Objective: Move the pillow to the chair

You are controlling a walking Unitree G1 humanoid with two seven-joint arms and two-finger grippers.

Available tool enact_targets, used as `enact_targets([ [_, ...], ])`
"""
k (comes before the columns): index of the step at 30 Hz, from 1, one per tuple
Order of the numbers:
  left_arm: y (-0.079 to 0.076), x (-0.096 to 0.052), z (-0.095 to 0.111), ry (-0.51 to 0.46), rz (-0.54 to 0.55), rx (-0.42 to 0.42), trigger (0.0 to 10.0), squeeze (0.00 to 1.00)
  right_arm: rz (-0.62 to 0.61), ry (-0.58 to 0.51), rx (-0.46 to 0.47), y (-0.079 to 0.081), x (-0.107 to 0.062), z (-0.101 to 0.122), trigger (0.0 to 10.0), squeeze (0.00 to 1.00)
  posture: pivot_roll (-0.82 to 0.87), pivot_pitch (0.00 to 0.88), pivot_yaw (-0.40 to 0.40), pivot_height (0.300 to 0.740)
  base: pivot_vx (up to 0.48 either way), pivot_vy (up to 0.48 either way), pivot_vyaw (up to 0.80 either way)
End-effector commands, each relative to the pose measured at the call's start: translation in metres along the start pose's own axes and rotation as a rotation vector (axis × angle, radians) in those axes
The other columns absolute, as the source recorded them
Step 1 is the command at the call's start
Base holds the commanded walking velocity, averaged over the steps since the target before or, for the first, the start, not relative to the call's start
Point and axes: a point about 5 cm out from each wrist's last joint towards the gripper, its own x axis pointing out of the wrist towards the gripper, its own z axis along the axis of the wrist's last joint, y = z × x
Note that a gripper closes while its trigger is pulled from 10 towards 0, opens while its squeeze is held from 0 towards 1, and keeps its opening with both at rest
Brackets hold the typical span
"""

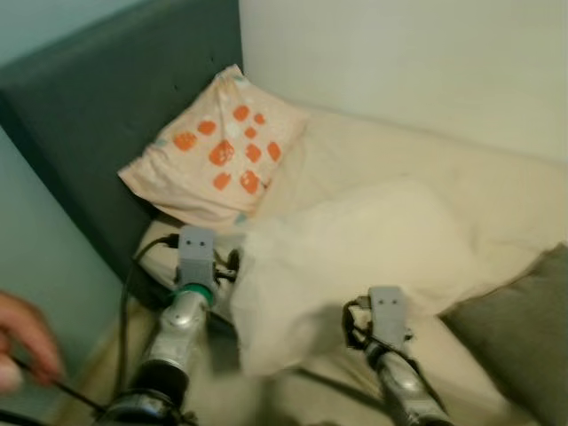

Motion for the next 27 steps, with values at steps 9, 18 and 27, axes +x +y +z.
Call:
enact_targets([
  [9, 0.006, -0.003, -0.007, 0.035, -0.012, 0.022, 10.0, 0.0, -0.022, 0.025, 0.045, -0.001, -0.005, -0.01, 10.0, 0.0, 0.01, 0.006, 0.088, 0.74, 0.304, 0.0, -0.8],
  [18, 0.001, -0.004, -0.011, 0.06, -0.038, 0.028, 10.0, 0.0, -0.082, 0.059, 0.05, -0.01, -0.008, -0.017, 10.0, 0.0, 0.0, 0.0, 0.103, 0.74, 0.191, 0.0, -0.27],
  [27, -0.004, -0.001, -0.009, 0.072, -0.068, 0.038, 10.0, 0.0, -0.115, 0.064, 0.057, -0.017, -0.009, -0.02, 10.0, 0.0, 0.0, 0.004, 0.122, 0.74, 0.0, 0.0, 0.0],
])
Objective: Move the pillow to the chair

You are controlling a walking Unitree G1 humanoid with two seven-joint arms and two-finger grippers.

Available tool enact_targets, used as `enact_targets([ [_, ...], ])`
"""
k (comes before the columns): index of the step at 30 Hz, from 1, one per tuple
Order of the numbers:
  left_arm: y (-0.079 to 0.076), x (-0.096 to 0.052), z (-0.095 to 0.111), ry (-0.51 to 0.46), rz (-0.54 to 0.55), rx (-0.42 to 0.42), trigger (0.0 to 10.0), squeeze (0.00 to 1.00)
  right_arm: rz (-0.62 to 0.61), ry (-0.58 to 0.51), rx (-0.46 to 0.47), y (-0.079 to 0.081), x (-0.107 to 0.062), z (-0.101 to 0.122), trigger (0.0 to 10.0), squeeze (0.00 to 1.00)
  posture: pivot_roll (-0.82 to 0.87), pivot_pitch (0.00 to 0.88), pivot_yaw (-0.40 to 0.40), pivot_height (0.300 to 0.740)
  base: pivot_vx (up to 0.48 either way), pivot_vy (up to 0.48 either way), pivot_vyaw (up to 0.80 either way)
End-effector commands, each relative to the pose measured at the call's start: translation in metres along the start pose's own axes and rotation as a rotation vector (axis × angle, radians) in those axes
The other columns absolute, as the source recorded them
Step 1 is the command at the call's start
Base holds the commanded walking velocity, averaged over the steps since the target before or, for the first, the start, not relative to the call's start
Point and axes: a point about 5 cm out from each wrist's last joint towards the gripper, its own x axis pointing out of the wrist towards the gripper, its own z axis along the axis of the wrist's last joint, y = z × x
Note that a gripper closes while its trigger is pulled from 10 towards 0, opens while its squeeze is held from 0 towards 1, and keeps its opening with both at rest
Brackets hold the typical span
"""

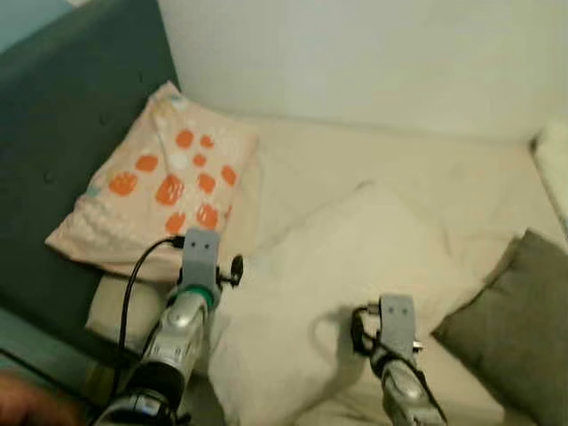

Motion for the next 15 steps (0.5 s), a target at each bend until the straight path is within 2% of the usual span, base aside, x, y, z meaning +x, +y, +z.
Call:
enact_targets([
  [1, -0.0016, -0.0005, -0.0054, 0.034, -0.014, 0.009, 10.0, 0.0, -0.022, 0.037, 0.008, -0.005, -0.0044, -0.0107, 10.0, 0.0, 0.0, 0.004, 0.122, 0.74, 0.0, 0.0, 0.0],
  [11, -0.0008, 0.0004, -0.0041, 0.034, -0.016, 0.011, 10.0, 0.0, -0.032, 0.043, 0.005, -0.005, -0.0054, -0.0125, 10.0, 0.0, 0.0, 0.0, 0.125, 0.74, 0.0, 0.0, 0.0],
  [14, -0.0004, 0.0007, -0.0038, 0.035, -0.016, 0.011, 10.0, 0.0, -0.035, 0.047, 0.017, -0.0051, -0.0049, -0.0123, 10.0, 0.0, -0.01, 0.0, 0.126, 0.74, 0.0, 0.0, -0.66],
  [15, -0.0004, 0.0008, -0.0038, 0.036, -0.017, 0.011, 10.0, 0.0, -0.034, 0.053, 0.018, -0.0053, -0.0048, -0.0128, 10.0, 0.0, -0.01, 0.0, 0.126, 0.74, 0.0, 0.48, -0.8],
])
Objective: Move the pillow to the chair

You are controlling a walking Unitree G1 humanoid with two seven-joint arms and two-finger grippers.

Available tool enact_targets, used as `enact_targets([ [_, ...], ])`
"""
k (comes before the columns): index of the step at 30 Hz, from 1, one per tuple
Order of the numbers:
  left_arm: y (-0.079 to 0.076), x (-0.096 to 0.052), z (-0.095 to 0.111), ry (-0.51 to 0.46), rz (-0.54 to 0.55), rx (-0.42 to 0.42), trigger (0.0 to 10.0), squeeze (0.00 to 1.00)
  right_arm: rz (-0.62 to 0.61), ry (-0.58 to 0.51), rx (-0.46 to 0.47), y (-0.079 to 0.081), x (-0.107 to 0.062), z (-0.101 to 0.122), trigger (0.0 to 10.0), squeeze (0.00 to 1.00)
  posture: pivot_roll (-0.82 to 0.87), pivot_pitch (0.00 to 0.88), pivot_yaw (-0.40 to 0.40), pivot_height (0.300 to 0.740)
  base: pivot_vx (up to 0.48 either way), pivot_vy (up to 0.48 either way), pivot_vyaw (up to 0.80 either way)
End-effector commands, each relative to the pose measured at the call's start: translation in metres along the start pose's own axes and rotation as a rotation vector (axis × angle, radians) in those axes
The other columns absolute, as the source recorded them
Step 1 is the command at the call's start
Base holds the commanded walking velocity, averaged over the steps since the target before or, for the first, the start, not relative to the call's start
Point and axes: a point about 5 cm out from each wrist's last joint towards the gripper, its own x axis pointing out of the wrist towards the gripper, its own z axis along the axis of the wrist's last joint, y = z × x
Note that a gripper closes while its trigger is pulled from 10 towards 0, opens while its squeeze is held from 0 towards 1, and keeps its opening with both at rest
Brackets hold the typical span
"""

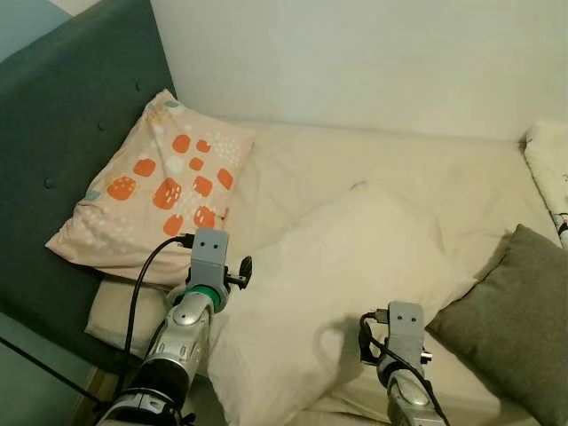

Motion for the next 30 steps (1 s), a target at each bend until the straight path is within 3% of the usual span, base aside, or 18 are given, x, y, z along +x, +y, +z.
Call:
enact_targets([
  [1, -0.0004, -0.0006, -0.0054, 0.032, -0.006, 0.003, 10.0, 0.0, -0.011, 0.037, 0.009, -0.0027, -0.0021, -0.0072, 10.0, 0.0, -0.01, 0.0, 0.126, 0.74, 0.0, 0.48, -0.8],
  [7, -0.0004, -0.0001, -0.0044, 0.03, -0.009, 0.009, 10.0, 0.0, -0.017, 0.043, 0.007, -0.0037, -0.0017, -0.0073, 10.0, 0.0, 0.0, 0.0, 0.123, 0.74, 0.0, 0.48, -0.69],
  [13, 0.0015, -0.0005, -0.0045, 0.031, -0.003, 0.009, 10.0, 0.0, -0.012, 0.053, -0.009, -0.0025, -0.0013, -0.0078, 10.0, 0.0, 0.0, 0.0, 0.121, 0.74, 0.0, 0.464, 0.0],
  [23, 0.0012, -0.0011, -0.0059, 0.038, -0.016, 0.04, 10.0, 0.0, -0.012, 0.062, -0.006, -0.0024, -0.0016, -0.0089, 10.0, 0.0, 0.0, 0.0, 0.123, 0.74, 0.0, 0.0, 0.0],
  [24, 0.001, -0.0011, -0.0074, 0.051, -0.027, 0.068, 10.0, 0.0, -0.014, 0.063, -0.005, -0.0025, -0.0017, -0.0092, 10.0, 0.0, 0.0, 0.0, 0.123, 0.74, 0.0, -0.48, 0.0],
  [30, -0.0011, -0.0009, -0.0084, 0.062, -0.044, 0.06, 10.0, 0.0, -0.02, 0.068, -0.001, -0.0036, -0.0023, -0.0105, 10.0, 0.0, 0.0, 0.0, 0.128, 0.74, 0.0, -0.48, 0.0],
])
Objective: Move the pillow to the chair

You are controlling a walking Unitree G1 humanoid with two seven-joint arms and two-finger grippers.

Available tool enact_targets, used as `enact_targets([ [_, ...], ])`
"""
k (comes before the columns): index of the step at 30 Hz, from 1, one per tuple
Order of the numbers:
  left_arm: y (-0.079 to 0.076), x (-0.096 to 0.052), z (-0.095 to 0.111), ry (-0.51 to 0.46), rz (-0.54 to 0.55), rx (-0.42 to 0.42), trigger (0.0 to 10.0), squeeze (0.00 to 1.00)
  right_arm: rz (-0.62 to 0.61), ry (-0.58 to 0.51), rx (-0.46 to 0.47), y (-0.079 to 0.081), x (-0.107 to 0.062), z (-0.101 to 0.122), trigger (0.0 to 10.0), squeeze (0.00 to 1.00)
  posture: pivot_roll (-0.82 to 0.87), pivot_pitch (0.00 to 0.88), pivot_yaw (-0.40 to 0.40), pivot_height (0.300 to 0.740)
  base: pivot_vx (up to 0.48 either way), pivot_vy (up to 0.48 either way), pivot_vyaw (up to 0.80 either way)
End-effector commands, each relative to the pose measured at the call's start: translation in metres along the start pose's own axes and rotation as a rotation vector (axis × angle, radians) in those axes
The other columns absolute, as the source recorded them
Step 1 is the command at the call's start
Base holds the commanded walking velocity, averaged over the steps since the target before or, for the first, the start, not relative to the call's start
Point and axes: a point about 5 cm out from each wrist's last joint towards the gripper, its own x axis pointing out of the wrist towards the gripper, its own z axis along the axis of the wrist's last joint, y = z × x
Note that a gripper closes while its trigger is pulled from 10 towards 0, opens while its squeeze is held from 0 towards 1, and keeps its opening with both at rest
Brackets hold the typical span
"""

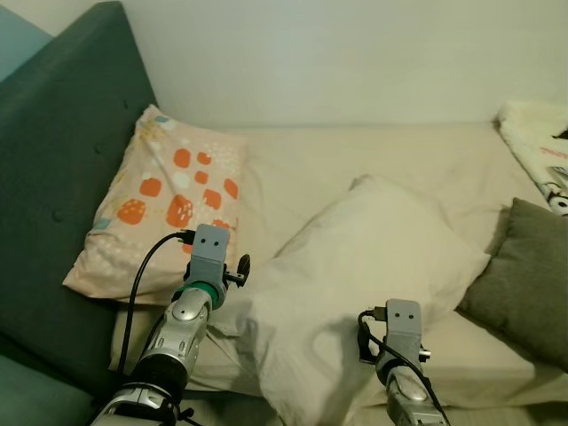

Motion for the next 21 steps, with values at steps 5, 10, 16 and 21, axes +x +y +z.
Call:
enact_targets([
  [5, -0.0029, -0.0019, -0.0097, 0.045, -0.005, 0.002, 10.0, 0.0, -0.019, 0.035, 0.005, -0.0061, -0.0023, -0.0081, 10.0, 0.0, 0.0, 0.0, 0.128, 0.74, 0.0, -0.192, 0.0],
  [10, -0.0026, -0.0021, -0.0105, 0.049, 0.0, 0.005, 10.0, 0.0, -0.018, 0.035, 0.003, -0.0062, -0.0023, -0.0082, 10.0, 0.0, 0.0, 0.0, 0.127, 0.74, 0.0, 0.0, 0.0],
  [16, -0.0024, -0.0034, -0.0118, 0.046, -0.009, 0.015, 10.0, 0.0, -0.017, 0.024, -0.001, -0.0057, -0.002, -0.0065, 10.0, 0.0, 0.01, 0.0, 0.124, 0.74, 0.0, 0.0, 0.0],
  [21, 0.0001, -0.0046, -0.0121, 0.041, -0.007, 0.023, 10.0, 0.0, -0.027, 0.005, 0.022, -0.0053, -0.001, -0.0028, 10.0, 0.0, 0.02, 0.0, 0.126, 0.73, 0.0, 0.0, 0.0],
])
